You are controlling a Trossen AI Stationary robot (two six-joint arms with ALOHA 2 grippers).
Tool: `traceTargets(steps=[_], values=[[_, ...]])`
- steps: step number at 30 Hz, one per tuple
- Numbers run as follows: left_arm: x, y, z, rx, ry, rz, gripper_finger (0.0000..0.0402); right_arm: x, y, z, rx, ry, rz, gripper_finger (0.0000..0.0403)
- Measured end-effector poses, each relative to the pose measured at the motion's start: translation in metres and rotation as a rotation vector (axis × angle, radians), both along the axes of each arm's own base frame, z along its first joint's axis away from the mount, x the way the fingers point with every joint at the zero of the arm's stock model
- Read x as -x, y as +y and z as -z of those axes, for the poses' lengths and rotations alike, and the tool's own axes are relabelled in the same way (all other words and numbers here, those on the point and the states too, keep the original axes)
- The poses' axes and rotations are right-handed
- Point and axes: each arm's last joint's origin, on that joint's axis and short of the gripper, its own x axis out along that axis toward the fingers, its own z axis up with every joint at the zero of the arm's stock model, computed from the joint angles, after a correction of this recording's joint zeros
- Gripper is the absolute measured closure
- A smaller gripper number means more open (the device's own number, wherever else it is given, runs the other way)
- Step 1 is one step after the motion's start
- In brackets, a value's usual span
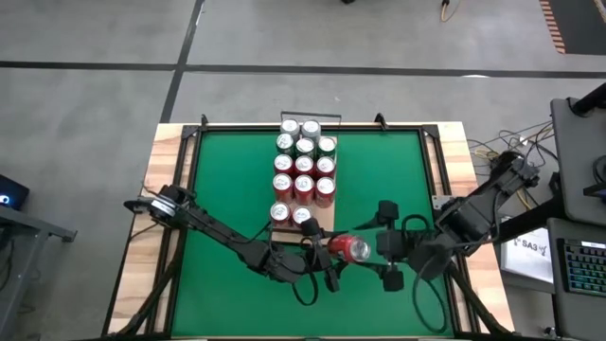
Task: Place canned beverage on shelf
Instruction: Put the orange soda can on the shelf and aligned with the other orange soda can
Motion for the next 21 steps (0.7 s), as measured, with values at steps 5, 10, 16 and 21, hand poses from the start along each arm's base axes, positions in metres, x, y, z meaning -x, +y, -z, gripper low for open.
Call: traceTargets(steps=[5,10,16,21], values=[[0.0,0.0,-0.001,0.001,-0.004,0.0,0.0119,-0.009,0.002,-0.01,-0.026,0.226,0.0,0.0051],[-0.001,-0.001,-0.005,0.001,-0.003,-0.003,0.0119,-0.022,0.008,-0.013,0.014,0.35,0.022,0.0051],[-0.002,-0.001,-0.008,-0.003,0.001,-0.002,0.0119,-0.039,0.016,-0.02,0.049,0.359,0.006,0.0054],[-0.001,-0.003,-0.008,-0.019,0.015,-0.006,0.0119,-0.047,0.012,-0.019,0.074,0.416,0.022,0.01]])
